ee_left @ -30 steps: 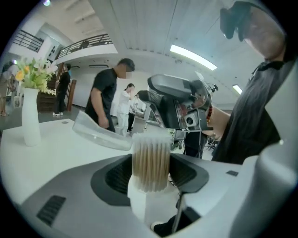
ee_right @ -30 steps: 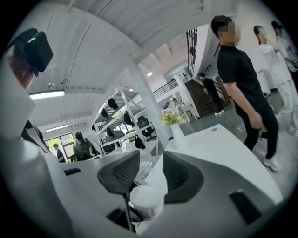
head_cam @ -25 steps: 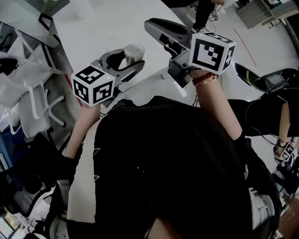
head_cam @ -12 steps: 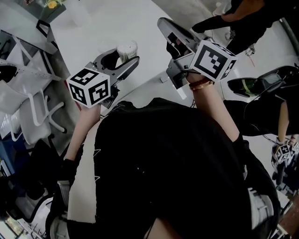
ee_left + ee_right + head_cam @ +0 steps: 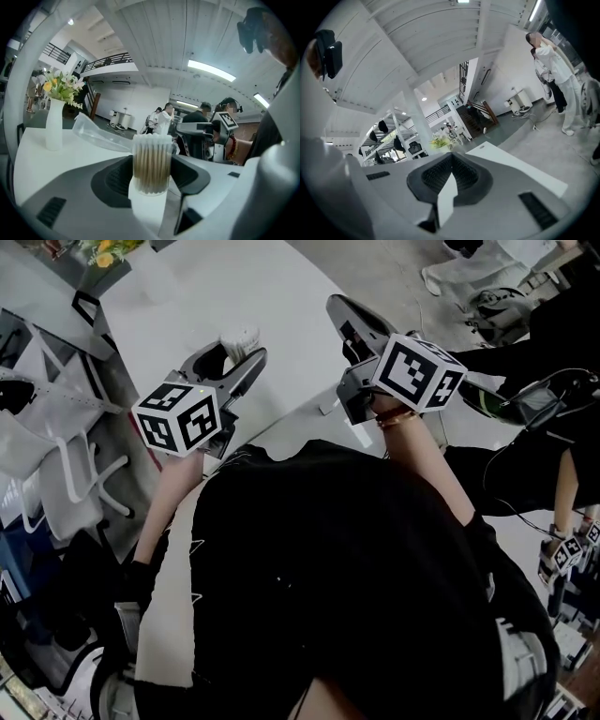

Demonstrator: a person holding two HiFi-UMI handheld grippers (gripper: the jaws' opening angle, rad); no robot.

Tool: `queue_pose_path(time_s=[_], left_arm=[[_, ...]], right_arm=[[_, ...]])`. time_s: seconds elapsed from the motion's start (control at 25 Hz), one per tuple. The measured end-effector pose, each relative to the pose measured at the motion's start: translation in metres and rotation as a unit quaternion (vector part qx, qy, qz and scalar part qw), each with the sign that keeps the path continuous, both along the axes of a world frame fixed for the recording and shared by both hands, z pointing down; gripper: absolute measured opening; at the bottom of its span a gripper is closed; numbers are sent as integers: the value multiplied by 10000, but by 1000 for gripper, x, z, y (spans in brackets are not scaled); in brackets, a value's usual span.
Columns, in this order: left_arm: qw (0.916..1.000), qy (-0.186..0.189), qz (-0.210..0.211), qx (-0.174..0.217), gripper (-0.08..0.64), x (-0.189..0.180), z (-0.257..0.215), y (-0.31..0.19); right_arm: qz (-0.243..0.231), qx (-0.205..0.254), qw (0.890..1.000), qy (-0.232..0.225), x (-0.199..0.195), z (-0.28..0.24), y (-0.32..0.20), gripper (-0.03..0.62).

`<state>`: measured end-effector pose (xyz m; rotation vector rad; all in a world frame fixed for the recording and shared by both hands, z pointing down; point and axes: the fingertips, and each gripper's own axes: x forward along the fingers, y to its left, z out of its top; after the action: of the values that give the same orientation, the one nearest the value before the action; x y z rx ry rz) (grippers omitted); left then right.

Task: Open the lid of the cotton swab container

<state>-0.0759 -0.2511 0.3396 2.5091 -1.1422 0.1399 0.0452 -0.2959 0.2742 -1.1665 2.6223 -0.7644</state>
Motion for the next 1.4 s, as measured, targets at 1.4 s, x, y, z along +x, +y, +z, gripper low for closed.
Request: queue_pose_path(time_s=[1.4], left_arm=[[9980, 68, -612, -163, 261, -29, 11, 21]], right_arm=[[70, -680, 9938, 881, -1, 57, 29, 3]])
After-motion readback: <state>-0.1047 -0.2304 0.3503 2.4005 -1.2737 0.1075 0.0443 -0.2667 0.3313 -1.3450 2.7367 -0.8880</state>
